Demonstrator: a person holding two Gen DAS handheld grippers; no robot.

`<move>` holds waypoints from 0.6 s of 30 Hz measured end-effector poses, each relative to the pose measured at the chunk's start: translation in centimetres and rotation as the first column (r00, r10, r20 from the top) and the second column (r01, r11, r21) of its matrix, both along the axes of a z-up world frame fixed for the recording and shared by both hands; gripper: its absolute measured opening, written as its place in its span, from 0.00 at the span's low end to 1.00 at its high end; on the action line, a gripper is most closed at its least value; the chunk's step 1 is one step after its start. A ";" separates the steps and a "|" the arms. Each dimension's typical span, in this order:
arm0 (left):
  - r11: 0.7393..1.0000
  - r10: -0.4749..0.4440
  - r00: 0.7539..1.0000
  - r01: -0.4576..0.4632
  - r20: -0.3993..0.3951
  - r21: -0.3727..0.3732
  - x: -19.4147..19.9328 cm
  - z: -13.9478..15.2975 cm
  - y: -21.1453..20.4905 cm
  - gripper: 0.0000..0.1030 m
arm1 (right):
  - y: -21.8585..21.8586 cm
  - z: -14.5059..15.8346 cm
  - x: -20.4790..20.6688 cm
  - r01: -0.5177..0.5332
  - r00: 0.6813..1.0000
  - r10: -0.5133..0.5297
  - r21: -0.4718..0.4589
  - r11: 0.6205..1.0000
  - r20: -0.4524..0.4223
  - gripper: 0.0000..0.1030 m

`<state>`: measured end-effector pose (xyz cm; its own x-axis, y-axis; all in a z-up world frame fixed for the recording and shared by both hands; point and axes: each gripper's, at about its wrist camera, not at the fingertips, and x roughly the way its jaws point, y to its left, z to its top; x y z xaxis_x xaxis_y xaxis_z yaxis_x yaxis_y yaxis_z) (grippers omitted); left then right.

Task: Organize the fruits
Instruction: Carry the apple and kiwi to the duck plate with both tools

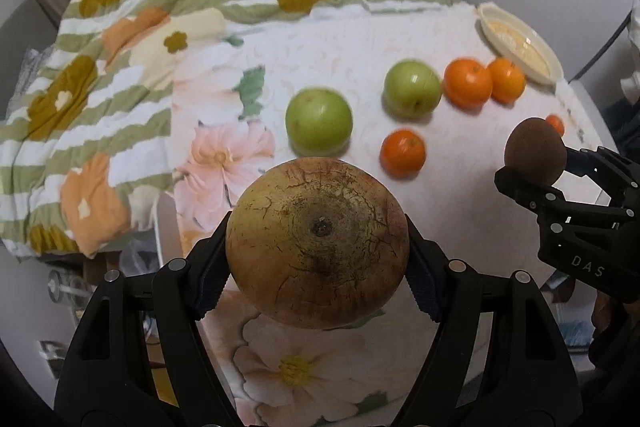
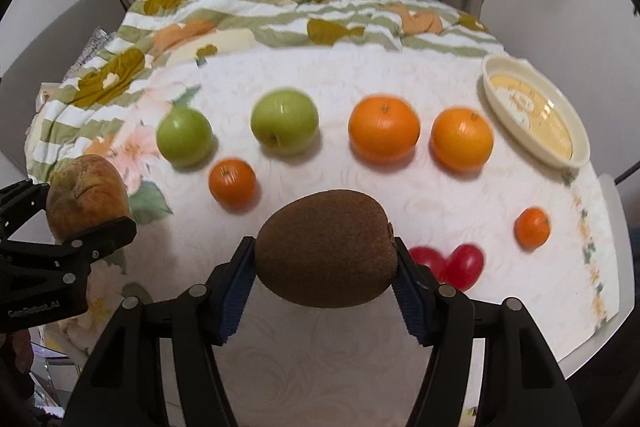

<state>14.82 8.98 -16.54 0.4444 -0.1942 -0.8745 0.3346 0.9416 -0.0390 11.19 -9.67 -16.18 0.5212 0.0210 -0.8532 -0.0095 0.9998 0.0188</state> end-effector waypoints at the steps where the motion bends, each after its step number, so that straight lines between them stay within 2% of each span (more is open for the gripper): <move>1: 1.000 0.005 1.000 -0.005 0.011 -0.003 -0.1 0.5 -0.1 0.80 | -0.2 0.6 0.0 -0.003 1.000 0.003 0.002 1.000 0.012 0.58; 8: 0.999 0.036 0.995 -0.034 0.095 -0.017 -0.6 4.6 -2.9 0.80 | -3.0 4.7 0.2 -0.034 0.995 0.032 0.017 0.999 0.093 0.58; 18: 0.992 0.114 0.977 -0.101 0.182 -0.078 0.6 9.4 -11.9 0.80 | -12.0 9.1 2.5 -0.093 0.984 0.091 0.010 0.996 0.152 0.58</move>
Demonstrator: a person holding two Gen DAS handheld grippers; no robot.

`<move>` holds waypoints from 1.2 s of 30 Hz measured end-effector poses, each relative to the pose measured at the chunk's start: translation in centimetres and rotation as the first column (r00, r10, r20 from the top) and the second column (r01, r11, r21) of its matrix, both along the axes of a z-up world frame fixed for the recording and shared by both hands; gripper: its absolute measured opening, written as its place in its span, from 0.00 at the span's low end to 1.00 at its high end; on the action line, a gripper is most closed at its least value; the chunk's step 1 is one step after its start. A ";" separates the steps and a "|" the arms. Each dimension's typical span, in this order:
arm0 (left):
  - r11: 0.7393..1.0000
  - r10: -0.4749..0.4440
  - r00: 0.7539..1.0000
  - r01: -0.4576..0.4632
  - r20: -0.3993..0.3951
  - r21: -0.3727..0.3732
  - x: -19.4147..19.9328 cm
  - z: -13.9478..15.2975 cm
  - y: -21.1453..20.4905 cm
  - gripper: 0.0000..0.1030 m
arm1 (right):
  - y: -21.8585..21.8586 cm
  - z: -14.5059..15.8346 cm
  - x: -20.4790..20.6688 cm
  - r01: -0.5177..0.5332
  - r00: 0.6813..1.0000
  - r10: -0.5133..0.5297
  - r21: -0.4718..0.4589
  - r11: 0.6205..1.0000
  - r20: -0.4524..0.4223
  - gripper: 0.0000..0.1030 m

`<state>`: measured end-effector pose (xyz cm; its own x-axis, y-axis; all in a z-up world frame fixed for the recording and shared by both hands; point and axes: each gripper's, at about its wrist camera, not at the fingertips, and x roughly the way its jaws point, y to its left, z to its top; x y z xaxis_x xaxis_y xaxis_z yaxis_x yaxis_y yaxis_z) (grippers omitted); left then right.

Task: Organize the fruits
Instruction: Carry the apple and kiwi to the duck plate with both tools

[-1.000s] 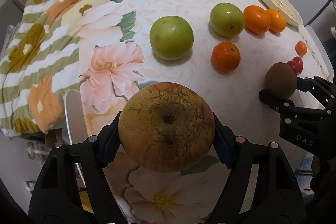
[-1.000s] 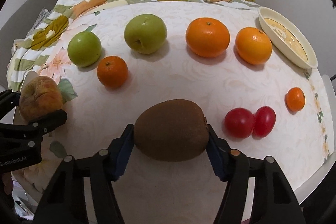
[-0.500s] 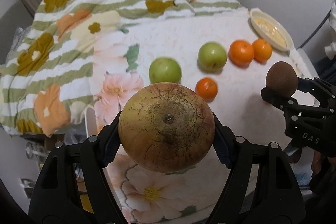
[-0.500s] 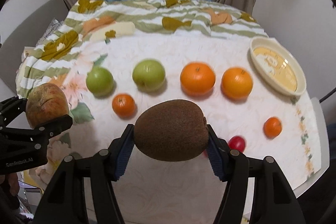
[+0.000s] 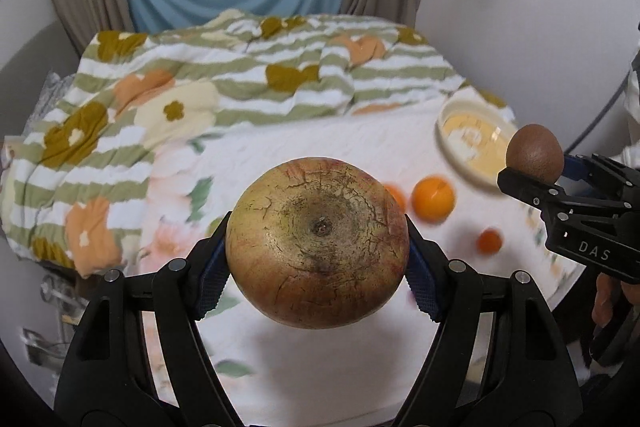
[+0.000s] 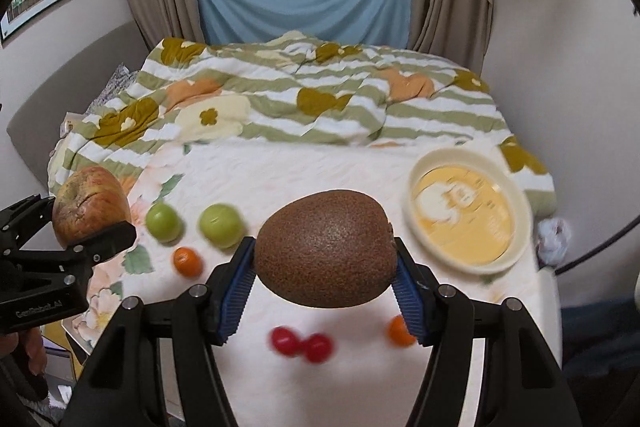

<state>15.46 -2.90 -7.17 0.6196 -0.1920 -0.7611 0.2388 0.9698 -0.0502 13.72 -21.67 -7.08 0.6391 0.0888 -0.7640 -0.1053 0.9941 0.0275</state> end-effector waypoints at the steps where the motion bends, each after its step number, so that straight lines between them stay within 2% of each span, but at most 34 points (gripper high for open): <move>1: 1.000 0.005 1.000 -0.005 0.006 -0.006 0.4 0.3 -1.3 0.80 | -1.2 0.3 0.4 -0.001 1.000 0.001 -0.002 1.000 0.005 0.58; 12: 0.997 0.015 0.999 -0.011 0.041 -0.076 4.9 1.1 -13.2 0.80 | -13.1 1.2 5.2 -0.025 1.000 0.025 -0.020 0.999 0.015 0.58; 21: 0.990 -0.125 0.992 0.125 0.005 -0.069 10.8 -1.6 -21.6 0.80 | -19.2 -0.6 9.1 0.045 0.999 -0.045 -0.020 0.999 -0.008 0.58; 31: 0.958 -0.286 0.955 0.283 -0.080 -0.051 17.5 -6.8 -28.3 0.80 | -23.4 -4.4 12.3 0.171 0.982 -0.171 -0.008 0.985 -0.077 0.58; 36: 0.932 -0.360 0.926 0.362 -0.114 -0.006 19.3 -9.1 -30.6 0.80 | -24.8 -5.4 12.7 0.224 0.970 -0.224 -0.014 0.974 -0.092 0.58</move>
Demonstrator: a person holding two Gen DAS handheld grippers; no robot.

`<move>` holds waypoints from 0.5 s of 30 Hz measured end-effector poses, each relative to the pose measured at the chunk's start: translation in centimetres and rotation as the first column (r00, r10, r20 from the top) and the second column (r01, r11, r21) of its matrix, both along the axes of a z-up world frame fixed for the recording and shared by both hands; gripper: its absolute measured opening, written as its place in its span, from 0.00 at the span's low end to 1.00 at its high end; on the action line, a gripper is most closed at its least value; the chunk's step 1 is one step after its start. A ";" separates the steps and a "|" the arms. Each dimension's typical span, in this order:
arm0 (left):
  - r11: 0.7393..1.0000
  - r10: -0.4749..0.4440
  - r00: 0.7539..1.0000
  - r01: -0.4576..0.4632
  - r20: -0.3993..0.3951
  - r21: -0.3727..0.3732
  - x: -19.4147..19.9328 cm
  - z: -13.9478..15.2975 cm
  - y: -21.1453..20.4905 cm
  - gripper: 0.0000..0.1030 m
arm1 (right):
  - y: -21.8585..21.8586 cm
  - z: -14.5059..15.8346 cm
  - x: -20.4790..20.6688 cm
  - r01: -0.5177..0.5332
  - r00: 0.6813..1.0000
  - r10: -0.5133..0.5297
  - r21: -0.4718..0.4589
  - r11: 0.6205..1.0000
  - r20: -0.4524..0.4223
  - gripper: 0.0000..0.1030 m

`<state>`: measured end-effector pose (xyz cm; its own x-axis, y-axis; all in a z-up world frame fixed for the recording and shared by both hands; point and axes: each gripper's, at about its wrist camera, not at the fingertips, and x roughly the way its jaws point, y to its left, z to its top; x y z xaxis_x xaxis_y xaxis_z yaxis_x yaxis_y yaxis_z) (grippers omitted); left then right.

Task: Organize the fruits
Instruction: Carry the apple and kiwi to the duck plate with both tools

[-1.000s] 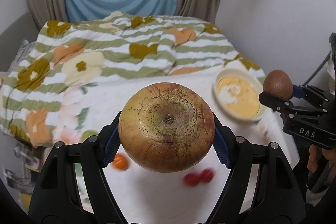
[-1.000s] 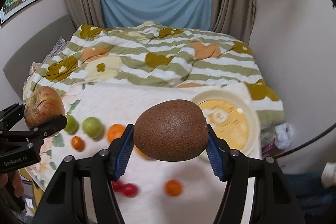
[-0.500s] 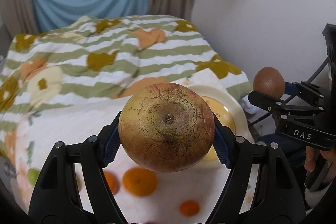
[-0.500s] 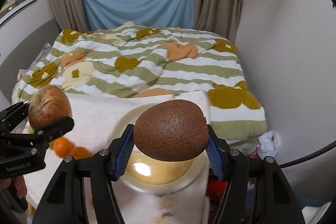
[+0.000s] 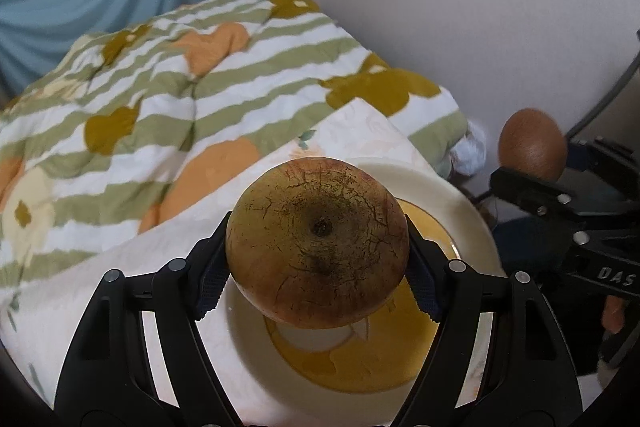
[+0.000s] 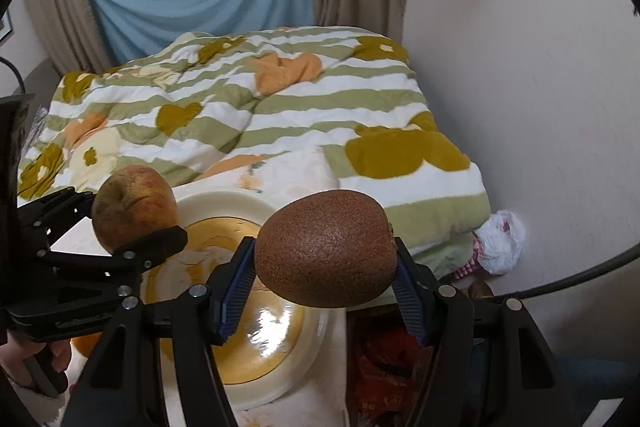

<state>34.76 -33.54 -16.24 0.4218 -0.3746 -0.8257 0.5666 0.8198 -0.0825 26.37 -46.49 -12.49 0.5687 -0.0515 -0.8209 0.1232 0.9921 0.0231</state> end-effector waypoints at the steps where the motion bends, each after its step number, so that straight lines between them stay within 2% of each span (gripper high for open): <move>1: 1.000 -0.013 1.000 0.013 -0.002 0.008 0.2 -0.3 -0.3 0.80 | -0.3 -0.2 0.0 0.014 1.000 -0.014 0.003 1.000 -0.003 0.58; 12: 0.980 -0.173 0.985 0.173 -0.010 0.100 -0.2 -3.5 -4.0 0.80 | -2.3 -1.5 -1.0 0.111 0.993 -0.110 0.018 0.994 -0.031 0.58; 15: 0.975 -0.196 0.980 0.197 -0.013 0.101 -0.2 -3.8 -4.4 0.80 | -2.6 -1.7 -1.3 0.128 0.991 -0.127 0.020 0.992 -0.034 0.58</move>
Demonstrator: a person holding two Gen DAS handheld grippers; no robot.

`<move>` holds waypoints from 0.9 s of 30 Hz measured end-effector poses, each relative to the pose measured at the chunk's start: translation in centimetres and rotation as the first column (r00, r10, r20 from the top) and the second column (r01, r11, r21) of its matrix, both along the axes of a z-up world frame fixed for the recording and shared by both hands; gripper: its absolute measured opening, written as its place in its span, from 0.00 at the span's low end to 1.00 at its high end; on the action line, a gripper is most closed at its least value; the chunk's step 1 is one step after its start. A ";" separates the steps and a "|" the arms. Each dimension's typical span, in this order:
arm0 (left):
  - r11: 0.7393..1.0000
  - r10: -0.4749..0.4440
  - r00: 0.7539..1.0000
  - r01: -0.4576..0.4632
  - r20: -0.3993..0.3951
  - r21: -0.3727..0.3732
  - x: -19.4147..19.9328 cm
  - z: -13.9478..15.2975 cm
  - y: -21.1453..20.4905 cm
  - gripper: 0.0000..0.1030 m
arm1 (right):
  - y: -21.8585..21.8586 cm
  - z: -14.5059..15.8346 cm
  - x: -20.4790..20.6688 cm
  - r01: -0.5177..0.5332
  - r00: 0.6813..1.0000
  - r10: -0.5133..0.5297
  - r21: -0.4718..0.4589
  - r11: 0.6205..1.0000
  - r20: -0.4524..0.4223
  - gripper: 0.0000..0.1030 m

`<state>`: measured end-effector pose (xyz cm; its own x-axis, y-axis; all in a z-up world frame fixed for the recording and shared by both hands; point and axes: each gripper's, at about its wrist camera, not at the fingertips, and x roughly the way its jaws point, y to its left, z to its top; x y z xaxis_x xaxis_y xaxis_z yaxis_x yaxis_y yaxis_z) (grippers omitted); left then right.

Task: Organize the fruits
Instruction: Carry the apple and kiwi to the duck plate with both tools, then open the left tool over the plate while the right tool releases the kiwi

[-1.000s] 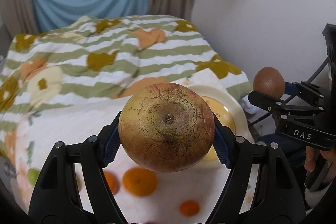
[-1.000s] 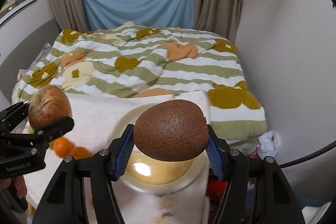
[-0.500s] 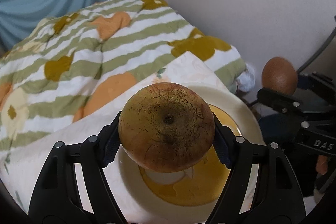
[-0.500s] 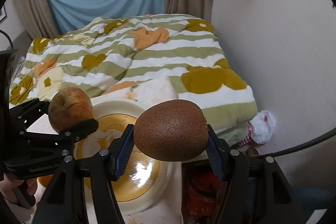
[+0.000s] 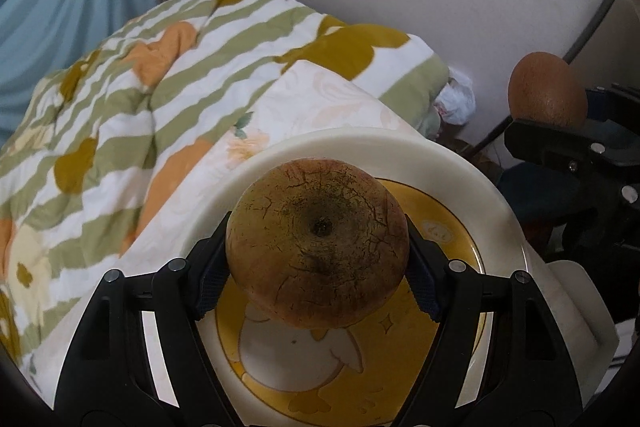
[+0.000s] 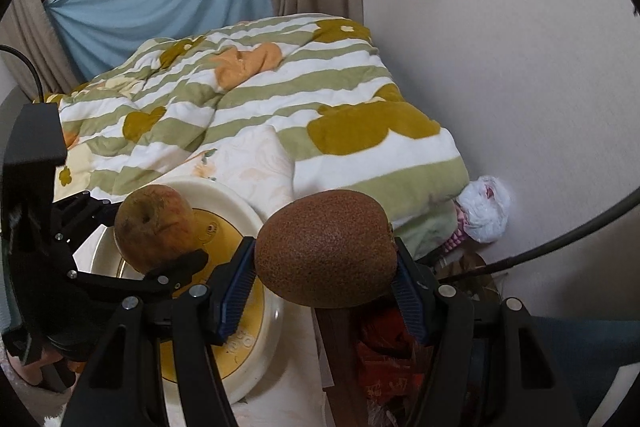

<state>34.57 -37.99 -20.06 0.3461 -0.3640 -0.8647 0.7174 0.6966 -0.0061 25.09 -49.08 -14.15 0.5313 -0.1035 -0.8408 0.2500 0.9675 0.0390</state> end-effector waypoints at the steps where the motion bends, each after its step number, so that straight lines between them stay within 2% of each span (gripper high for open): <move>1: 1.000 -0.007 1.000 0.007 -0.002 -0.001 0.0 -0.1 -0.1 0.81 | -0.1 -0.1 0.0 0.005 1.000 -0.005 0.001 1.000 -0.001 0.58; 4: 1.000 -0.019 1.000 0.019 -0.008 0.005 0.0 -0.1 -0.3 0.81 | -0.4 0.0 -0.4 0.021 1.000 -0.021 0.006 1.000 0.002 0.58; 6: 1.000 -0.019 1.000 0.019 -0.005 -0.002 0.0 0.1 -0.2 0.92 | -0.6 0.0 -0.5 0.029 1.000 -0.029 0.012 0.999 0.004 0.58; 7: 1.000 -0.014 1.000 0.014 0.014 -0.008 -0.1 0.6 0.0 1.00 | -0.7 0.1 -0.5 0.032 0.999 -0.032 0.013 0.999 0.005 0.58; 12: 1.000 0.001 0.999 0.001 0.053 -0.020 -0.4 2.3 0.9 1.00 | -0.9 0.6 -1.0 0.020 1.000 -0.020 0.016 1.000 0.017 0.58; 17: 0.997 0.074 0.997 -0.073 0.034 -0.037 -0.6 4.1 3.6 1.00 | -0.2 1.2 -1.2 -0.043 0.999 0.043 -0.002 0.999 0.032 0.58; 22: 0.983 0.179 0.983 -0.178 0.028 -0.050 -1.1 5.7 7.0 1.00 | 1.6 1.4 -1.0 -0.163 0.985 0.164 -0.023 0.986 0.046 0.58; 27: 0.954 0.295 0.955 -0.294 0.022 -0.056 -2.0 6.8 10.7 1.00 | 3.9 0.1 -0.3 -0.297 0.954 0.299 -0.048 0.954 0.026 0.58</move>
